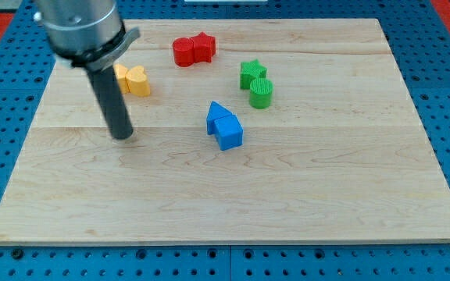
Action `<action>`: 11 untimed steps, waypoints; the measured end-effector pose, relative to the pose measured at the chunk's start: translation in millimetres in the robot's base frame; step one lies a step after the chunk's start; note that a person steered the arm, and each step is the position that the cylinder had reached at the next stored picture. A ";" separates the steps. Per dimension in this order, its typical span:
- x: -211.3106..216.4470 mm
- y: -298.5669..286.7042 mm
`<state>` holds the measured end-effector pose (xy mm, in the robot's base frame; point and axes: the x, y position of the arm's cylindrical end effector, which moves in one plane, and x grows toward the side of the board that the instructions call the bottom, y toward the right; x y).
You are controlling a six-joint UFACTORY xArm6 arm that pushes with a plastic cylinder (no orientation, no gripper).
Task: Move your arm towards the bottom right
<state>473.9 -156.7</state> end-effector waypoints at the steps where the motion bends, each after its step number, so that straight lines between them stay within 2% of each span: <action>1: 49.1 1.1; 3: 80.8 97.3; 6: 83.0 265.8; 7: 83.0 296.5; 9: 86.8 305.5; 11: 109.2 355.4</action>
